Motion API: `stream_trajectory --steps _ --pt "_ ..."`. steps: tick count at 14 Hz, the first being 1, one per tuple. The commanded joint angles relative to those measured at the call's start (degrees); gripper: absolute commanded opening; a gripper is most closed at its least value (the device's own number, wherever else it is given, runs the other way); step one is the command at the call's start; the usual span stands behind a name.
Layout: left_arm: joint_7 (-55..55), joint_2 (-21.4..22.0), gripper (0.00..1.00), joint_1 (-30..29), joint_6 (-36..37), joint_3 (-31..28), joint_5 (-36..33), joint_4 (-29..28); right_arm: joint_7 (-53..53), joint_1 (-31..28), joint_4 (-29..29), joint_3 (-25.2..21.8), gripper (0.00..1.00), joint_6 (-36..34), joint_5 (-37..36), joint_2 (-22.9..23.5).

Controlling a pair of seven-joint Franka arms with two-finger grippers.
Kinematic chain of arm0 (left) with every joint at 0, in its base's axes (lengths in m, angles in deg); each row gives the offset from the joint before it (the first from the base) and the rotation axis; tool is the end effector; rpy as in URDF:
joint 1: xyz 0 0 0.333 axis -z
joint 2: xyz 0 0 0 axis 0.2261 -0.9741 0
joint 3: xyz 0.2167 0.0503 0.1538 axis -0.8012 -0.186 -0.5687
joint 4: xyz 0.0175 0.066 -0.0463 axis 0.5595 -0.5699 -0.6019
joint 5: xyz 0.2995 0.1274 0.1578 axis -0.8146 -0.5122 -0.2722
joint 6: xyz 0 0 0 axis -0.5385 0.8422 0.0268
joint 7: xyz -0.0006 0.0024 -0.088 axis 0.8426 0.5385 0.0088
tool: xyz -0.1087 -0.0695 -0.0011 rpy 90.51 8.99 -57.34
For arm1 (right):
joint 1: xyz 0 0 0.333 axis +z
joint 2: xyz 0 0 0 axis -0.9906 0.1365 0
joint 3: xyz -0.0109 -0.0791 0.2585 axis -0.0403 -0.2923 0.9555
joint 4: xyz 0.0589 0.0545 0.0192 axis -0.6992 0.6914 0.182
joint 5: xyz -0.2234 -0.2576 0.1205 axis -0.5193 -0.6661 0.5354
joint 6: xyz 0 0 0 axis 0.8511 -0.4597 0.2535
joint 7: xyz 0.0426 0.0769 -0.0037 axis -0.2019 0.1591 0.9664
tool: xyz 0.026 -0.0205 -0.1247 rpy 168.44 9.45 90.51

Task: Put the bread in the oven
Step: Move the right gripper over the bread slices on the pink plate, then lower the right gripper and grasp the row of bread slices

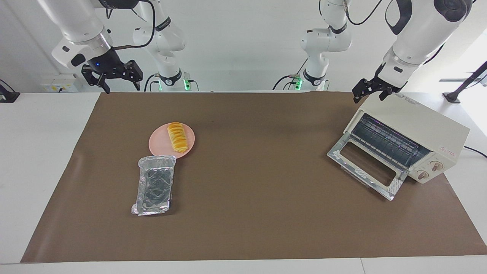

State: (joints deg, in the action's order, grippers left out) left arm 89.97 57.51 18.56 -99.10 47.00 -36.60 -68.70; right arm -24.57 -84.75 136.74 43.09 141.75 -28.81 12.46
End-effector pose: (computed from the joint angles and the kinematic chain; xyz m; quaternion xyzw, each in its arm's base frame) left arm 0.4934 -0.0485 0.5362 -0.9973 -0.0169 0.0716 0.0035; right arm 0.4840 0.0246 0.5625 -0.9962 -0.0700 0.0510 0.0075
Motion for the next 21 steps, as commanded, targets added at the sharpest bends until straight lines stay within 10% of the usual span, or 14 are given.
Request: stream_trajectory --steps 1,13,21 --pt "-0.1 1.6 1.0 -0.6 -0.3 0.2 0.7 -1.7 -1.6 2.8 8.8 0.4 1.0 6.3 0.5 -4.9" --pt "-0.1 1.6 1.0 -0.6 -0.3 0.2 0.7 -1.7 -6.8 11.7 32.9 0.4 1.0 33.2 0.4 -4.1" --pt "-0.1 1.6 1.0 -0.7 -0.3 0.2 0.7 -1.7 3.7 10.9 37.5 0.4 1.0 47.2 0.0 2.2"
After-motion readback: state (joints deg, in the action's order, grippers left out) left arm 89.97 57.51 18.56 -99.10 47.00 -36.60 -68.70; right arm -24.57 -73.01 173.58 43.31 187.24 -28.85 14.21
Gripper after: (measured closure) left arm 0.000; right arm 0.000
